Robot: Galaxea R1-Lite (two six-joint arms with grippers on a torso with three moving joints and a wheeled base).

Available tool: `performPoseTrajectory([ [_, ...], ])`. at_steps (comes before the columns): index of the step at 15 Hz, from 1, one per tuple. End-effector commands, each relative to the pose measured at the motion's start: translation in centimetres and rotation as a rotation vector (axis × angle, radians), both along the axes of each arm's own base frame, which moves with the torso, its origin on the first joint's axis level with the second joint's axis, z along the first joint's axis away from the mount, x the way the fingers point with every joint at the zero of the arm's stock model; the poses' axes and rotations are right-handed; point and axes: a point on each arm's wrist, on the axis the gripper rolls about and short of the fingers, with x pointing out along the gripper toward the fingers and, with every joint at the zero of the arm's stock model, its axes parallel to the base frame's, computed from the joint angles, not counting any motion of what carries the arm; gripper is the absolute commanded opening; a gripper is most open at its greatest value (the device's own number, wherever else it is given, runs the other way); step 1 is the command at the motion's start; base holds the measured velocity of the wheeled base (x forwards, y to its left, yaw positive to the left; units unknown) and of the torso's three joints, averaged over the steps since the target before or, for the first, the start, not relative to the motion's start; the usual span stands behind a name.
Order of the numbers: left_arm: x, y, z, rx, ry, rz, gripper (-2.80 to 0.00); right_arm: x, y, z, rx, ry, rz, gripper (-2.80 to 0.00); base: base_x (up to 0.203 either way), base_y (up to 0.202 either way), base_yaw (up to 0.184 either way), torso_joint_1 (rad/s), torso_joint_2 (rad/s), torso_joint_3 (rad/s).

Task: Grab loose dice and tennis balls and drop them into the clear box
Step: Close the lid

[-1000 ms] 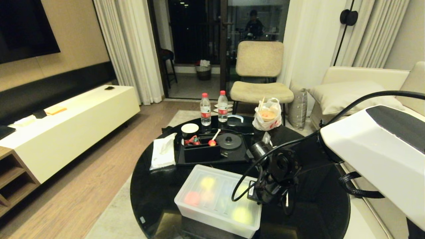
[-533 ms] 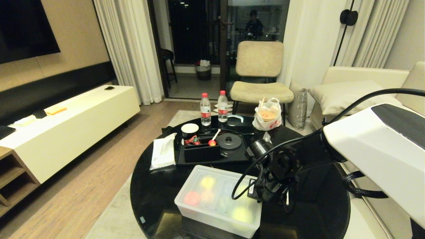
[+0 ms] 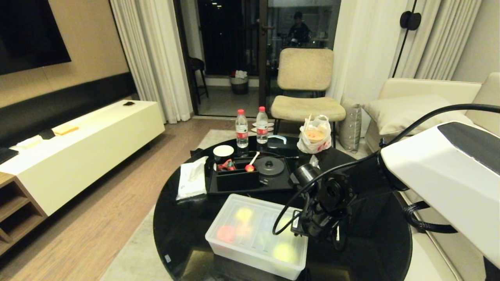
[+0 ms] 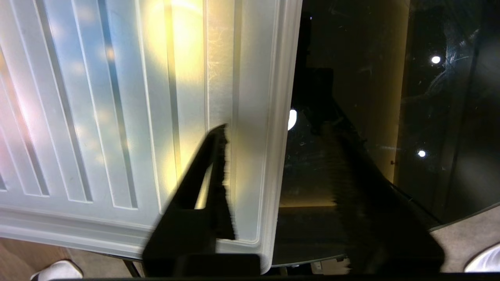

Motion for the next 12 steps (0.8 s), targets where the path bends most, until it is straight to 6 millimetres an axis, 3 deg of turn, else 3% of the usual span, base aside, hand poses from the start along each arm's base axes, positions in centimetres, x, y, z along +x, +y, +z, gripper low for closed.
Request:
performPoseTrajectory([
  [1,0.0,0.0,0.0,0.0,0.002,0.0,-2.8,-0.3,-0.1,0.8,0.009,-0.015,-0.005,0.0,0.0,0.0,0.0,0.0,0.0,0.0],
  [5,0.0,0.0,0.0,0.0,0.002,0.0,-2.8,-1.5,-0.7,5.8,0.062,-0.134,0.0,0.0,0.0,0.0,0.0,0.0,0.0,0.0],
  [7,0.0,0.0,0.0,0.0,0.003,0.0,-2.8,-1.2,-0.5,8.4,0.083,-0.183,0.003,0.0,0.0,0.0,0.0,0.0,0.0,0.0],
  [8,0.0,0.0,0.0,0.0,0.002,0.0,-2.8,-0.7,-0.3,9.3,0.093,-0.202,0.004,-2.52,0.0,0.0,0.0,0.0,0.0,0.0],
  [9,0.0,0.0,0.0,0.0,0.002,0.0,-2.8,-0.1,0.1,9.8,0.098,-0.211,0.008,-2.8,0.0,0.0,0.0,0.0,0.0,0.0],
  [12,0.0,0.0,0.0,0.0,0.002,0.0,-2.8,1.2,2.8,9.5,0.101,-0.196,0.056,-2.8,0.0,0.0,0.0,0.0,0.0,0.0],
])
